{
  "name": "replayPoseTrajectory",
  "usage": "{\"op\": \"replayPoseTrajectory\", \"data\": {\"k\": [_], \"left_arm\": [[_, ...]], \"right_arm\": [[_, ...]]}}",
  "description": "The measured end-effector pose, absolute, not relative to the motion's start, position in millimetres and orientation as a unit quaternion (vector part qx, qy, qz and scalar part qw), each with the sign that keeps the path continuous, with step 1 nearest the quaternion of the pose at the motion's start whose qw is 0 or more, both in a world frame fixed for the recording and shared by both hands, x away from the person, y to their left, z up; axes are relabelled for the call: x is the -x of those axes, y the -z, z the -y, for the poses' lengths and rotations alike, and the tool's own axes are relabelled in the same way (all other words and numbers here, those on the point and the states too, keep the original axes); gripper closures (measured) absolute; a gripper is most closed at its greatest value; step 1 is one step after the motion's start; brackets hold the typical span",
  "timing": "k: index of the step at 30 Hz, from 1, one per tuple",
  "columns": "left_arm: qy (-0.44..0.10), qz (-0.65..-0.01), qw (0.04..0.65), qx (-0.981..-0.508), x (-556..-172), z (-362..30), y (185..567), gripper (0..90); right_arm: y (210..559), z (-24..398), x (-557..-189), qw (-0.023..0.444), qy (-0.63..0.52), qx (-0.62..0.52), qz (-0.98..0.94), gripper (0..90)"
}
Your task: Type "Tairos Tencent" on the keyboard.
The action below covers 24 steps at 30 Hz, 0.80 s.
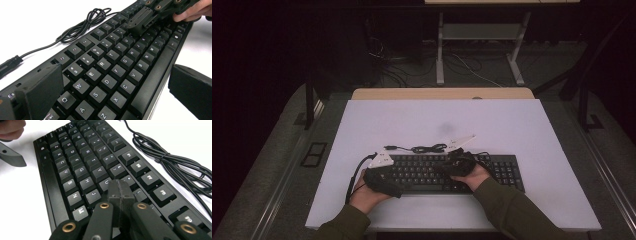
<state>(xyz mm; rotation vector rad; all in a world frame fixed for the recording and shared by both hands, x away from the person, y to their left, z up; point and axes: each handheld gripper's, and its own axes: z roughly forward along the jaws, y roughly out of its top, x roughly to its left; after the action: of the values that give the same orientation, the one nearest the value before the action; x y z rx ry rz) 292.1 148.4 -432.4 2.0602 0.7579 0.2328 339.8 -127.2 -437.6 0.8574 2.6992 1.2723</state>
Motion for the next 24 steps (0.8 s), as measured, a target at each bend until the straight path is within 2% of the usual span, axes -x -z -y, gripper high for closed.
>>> {"op": "replayPoseTrajectory", "data": {"k": [8,12,24], "left_arm": [[-0.094,-0.305,0.450,-0.834,-292,-148,433,0.0],[-0.095,-0.305,0.449,-0.834,-292,-149,433,0.0],[-0.097,-0.308,0.452,-0.832,-294,-150,432,0.0]], "right_arm": [[435,131,-340,0.016,-0.424,-0.279,-0.862,89.2],[433,136,-341,0.014,-0.435,-0.280,-0.856,83.3],[426,151,-343,0.022,-0.478,-0.286,-0.830,49.5]]}}
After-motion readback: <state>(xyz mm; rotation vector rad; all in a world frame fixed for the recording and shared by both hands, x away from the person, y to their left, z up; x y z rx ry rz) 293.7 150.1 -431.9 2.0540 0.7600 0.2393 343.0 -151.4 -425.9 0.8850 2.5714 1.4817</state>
